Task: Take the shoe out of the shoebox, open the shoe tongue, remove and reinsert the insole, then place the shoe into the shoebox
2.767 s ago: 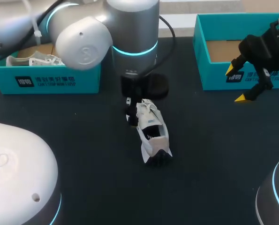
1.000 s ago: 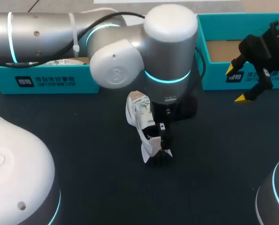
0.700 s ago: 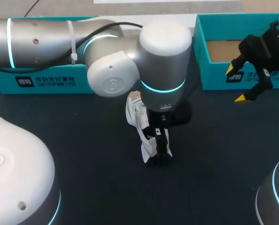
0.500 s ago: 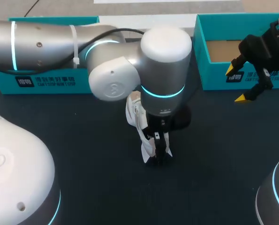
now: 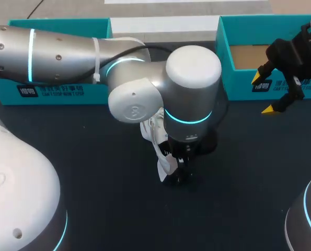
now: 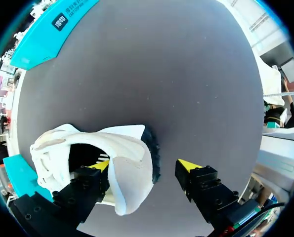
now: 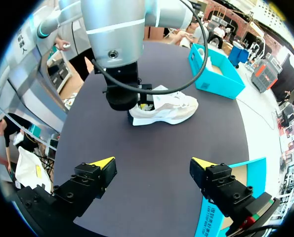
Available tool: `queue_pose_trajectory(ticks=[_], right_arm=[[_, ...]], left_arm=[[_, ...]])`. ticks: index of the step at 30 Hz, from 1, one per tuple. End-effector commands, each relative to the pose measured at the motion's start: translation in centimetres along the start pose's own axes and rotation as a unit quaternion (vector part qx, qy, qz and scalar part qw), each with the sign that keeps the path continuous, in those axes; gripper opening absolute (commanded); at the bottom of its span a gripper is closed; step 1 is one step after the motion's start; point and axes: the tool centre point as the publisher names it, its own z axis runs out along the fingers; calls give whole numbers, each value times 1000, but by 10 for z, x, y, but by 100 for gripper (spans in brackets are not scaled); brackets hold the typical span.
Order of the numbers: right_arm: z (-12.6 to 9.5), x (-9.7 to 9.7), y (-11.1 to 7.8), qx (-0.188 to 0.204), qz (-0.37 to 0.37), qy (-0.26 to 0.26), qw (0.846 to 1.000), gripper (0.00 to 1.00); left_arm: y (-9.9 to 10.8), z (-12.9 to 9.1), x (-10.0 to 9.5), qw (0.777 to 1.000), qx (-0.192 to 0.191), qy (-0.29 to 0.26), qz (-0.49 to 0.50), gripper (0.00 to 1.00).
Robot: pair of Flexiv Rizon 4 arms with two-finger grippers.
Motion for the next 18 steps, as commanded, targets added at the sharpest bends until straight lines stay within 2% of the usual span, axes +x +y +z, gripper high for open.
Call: queue_pose_trajectory(ticks=[1, 5, 7, 9, 12, 13, 18], right_arm=[[1, -1, 1, 2, 1, 1, 1000, 100], [1, -1, 1, 2, 1, 1, 1000, 100], [1, -1, 1, 2, 1, 1, 1000, 100], [1, -1, 1, 2, 1, 1, 1000, 100], [1, -1, 1, 2, 1, 1, 1000, 100], [1, -1, 1, 2, 1, 1, 1000, 100], [1, -1, 1, 2, 1, 1, 1000, 100]], left_arm=[[-6, 13, 2, 1000, -7, -1, 0, 65], [-6, 18, 2, 1000, -9, 4, -2, 64], [-5, 19, 2, 1000, -8, 8, -6, 49], [-3, 19, 1, 1000, -8, 19, -13, 42], [4, 16, 1, 999, -8, 44, -21, 15], [8, 15, 2, 998, -10, 52, -21, 0], [20, 2, 8, 997, -29, 74, -20, 0]])
